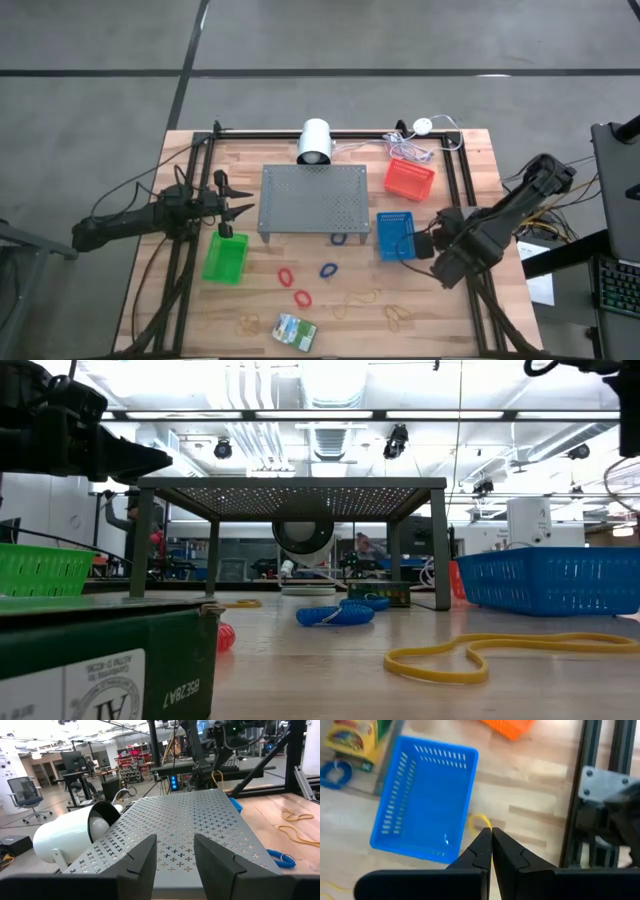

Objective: Pick & Place Office Desk Supplies
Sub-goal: Put the yellow rubber band into the orange bin

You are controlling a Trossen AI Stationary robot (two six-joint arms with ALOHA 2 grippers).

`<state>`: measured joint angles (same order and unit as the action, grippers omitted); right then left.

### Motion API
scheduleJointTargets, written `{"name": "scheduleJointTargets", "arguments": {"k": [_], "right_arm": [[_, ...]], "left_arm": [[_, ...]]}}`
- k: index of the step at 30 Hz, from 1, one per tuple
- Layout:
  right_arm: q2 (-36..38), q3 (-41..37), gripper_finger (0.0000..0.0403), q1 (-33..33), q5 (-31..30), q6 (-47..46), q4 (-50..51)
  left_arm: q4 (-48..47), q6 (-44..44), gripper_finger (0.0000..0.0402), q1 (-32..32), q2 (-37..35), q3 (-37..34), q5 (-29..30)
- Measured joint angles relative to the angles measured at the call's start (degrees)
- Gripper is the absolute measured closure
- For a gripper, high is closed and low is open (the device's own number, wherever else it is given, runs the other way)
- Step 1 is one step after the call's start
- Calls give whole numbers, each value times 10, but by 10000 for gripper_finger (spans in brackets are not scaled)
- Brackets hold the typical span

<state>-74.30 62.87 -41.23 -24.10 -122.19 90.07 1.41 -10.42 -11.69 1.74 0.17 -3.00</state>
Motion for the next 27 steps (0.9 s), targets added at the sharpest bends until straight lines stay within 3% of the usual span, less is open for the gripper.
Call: {"name": "scheduleJointTargets", "arguments": {"k": [8,21,27], "right_arm": [[55,-9,395,0,-74,41,0],[143,-6,395,2,-291,127,-1],[172,-6,394,35,-353,174,-1]], "left_arm": [[0,0,268,0,0,0,0],[0,0,268,0,0,0,0],[0,0,268,0,0,0,0]]}}
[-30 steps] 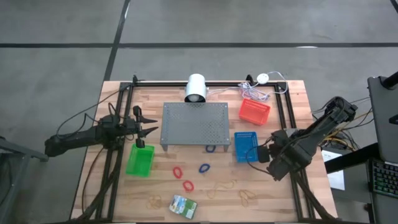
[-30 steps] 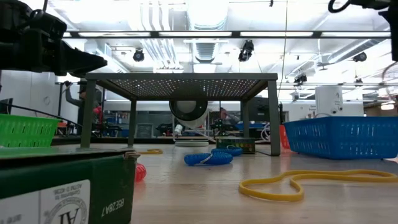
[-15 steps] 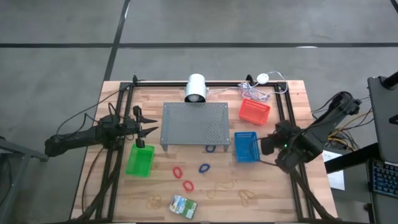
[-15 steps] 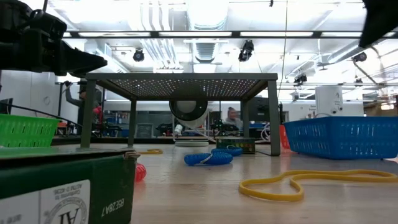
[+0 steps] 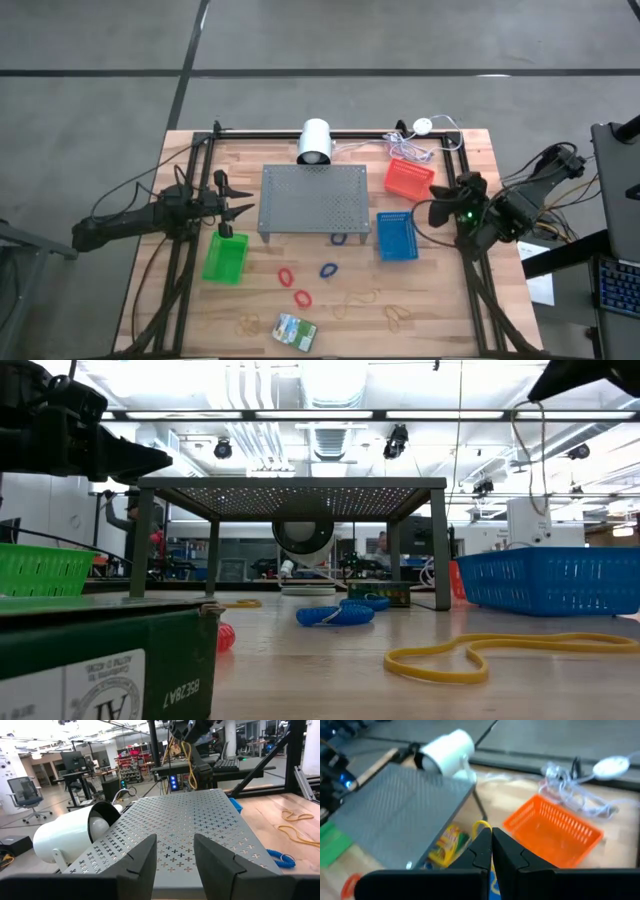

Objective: Pick & Place Office Desk Supplies
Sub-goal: Put the yellow rubber band into the orange bin

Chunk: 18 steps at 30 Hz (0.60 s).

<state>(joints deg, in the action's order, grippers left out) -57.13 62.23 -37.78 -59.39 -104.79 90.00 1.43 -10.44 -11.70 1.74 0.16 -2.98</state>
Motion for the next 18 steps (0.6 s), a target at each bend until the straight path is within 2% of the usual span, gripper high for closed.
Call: {"name": "scheduleJointTargets", "arguments": {"k": [18], "right_arm": [[10,-2,394,213,-9,151,-27]], "left_arm": [[0,0,268,0,0,0,0]]}}
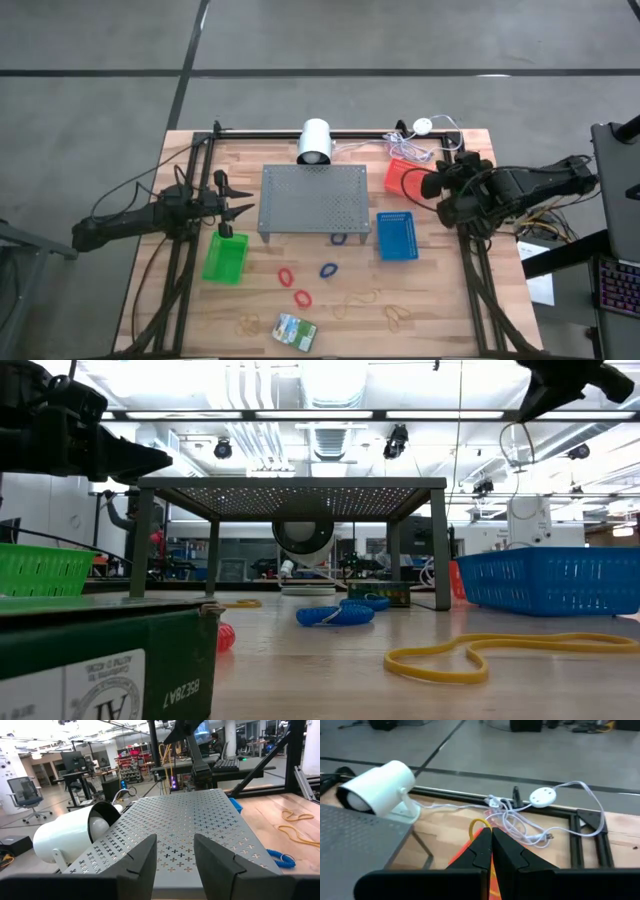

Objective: Pick & Place Office Desk Supplies
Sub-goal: Put the yellow rubber band into the orange bin

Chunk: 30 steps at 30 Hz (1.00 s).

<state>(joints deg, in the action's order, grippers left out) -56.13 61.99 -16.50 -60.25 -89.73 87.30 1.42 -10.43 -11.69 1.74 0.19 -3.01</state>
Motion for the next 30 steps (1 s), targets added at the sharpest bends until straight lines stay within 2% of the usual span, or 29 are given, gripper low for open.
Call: {"name": "scheduleJointTargets", "arguments": {"k": [5,14,19,30], "right_arm": [[0,-3,394,47,8,80,-58],[-3,-13,395,145,75,217,-151],[-3,-40,395,182,90,258,-196],[-4,-111,395,275,172,340,-301]], "left_arm": [[0,0,268,0,0,0,0],[0,0,268,0,0,0,0],[0,0,268,0,0,0,0],[0,0,268,0,0,0,0]]}}
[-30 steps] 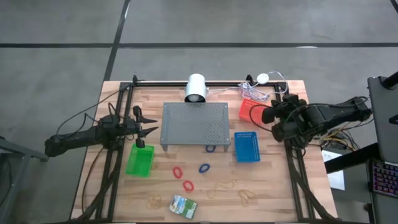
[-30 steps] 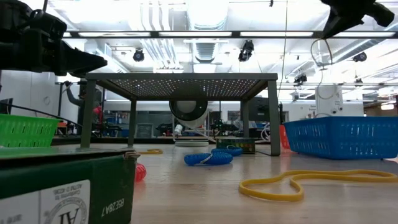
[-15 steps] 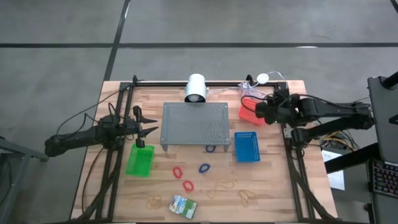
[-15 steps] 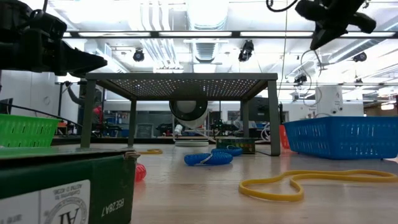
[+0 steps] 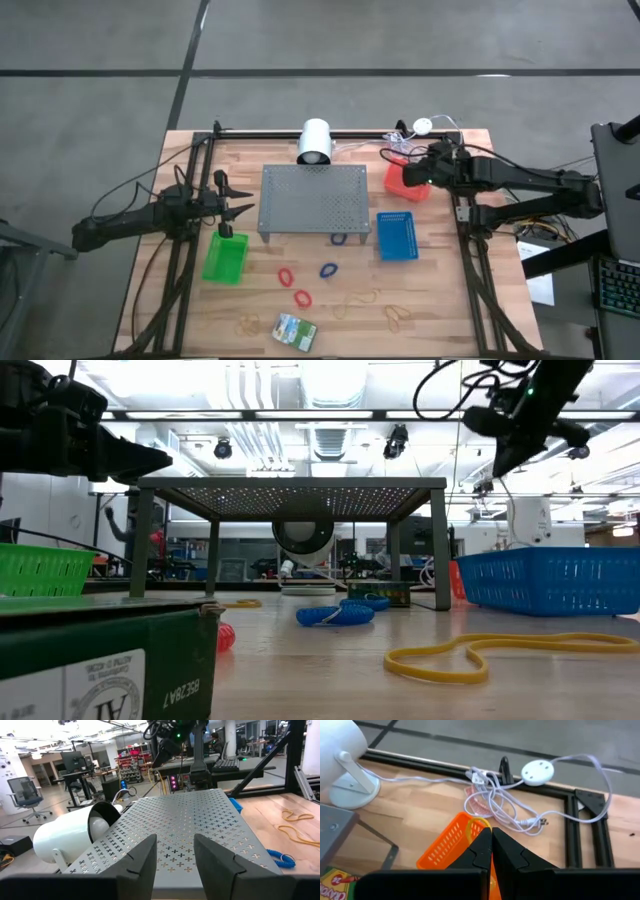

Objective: Pick & Place Office Desk Supplies
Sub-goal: Put the yellow rubber band into the orange bin

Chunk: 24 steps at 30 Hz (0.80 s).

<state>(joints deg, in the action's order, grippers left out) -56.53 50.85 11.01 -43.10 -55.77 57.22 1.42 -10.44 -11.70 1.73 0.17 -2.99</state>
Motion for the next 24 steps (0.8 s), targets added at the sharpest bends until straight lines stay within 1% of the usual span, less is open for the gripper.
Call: {"name": "scheduleJointTargets", "arguments": {"k": [7,11,19,24], "right_arm": [[-2,-49,395,44,59,38,-75],[-12,-72,395,64,87,37,-88],[-79,-77,394,99,152,44,-92],[-118,-72,394,134,218,59,-94]], "left_arm": [[0,0,268,0,0,0,0],[0,0,268,0,0,0,0],[0,0,268,0,0,0,0],[0,0,268,0,0,0,0]]}}
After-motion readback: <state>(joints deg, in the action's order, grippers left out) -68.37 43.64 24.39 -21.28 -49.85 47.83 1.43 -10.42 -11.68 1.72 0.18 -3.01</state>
